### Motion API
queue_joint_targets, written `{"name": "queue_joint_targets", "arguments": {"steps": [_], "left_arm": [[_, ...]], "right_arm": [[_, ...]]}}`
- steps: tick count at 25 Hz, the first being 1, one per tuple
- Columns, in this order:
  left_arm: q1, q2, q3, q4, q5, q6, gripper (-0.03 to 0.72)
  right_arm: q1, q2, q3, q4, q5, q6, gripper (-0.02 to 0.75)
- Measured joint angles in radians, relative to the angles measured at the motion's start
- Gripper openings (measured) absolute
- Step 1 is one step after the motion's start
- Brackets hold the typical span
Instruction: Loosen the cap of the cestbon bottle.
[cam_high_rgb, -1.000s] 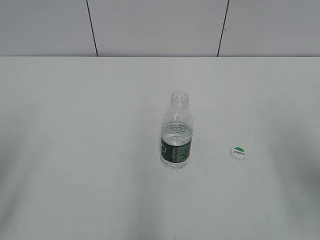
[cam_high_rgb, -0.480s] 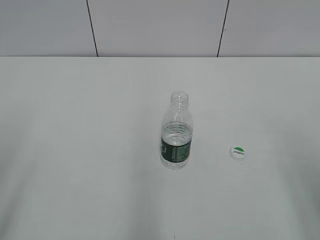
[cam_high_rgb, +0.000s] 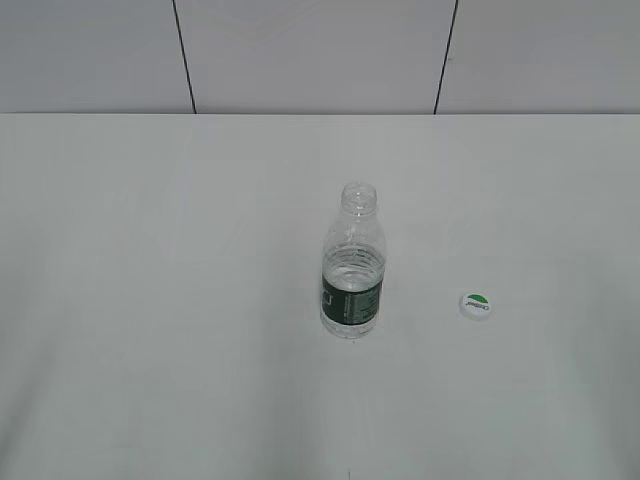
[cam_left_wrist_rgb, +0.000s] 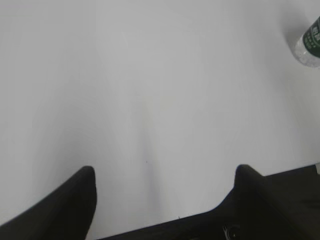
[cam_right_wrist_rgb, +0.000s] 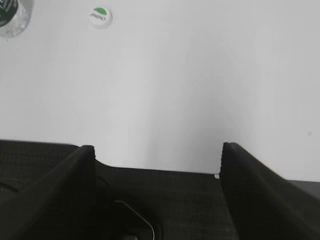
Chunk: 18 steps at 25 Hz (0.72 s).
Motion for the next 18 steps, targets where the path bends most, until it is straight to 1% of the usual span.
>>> {"name": "queue_joint_targets", "arguments": {"steps": [12, 18], "left_arm": [[0.000, -0.310, 0.001, -0.002, 0.005, 0.000, 0.499], [0.000, -0.350, 0.001, -0.003, 0.007, 0.000, 0.499]], "right_arm": [[0.000, -0.334, 0.000, 0.000, 0.002, 0.000, 0.592], [0.000, -0.357, 0.001, 0.000, 0.005, 0.001, 0.592]]}}
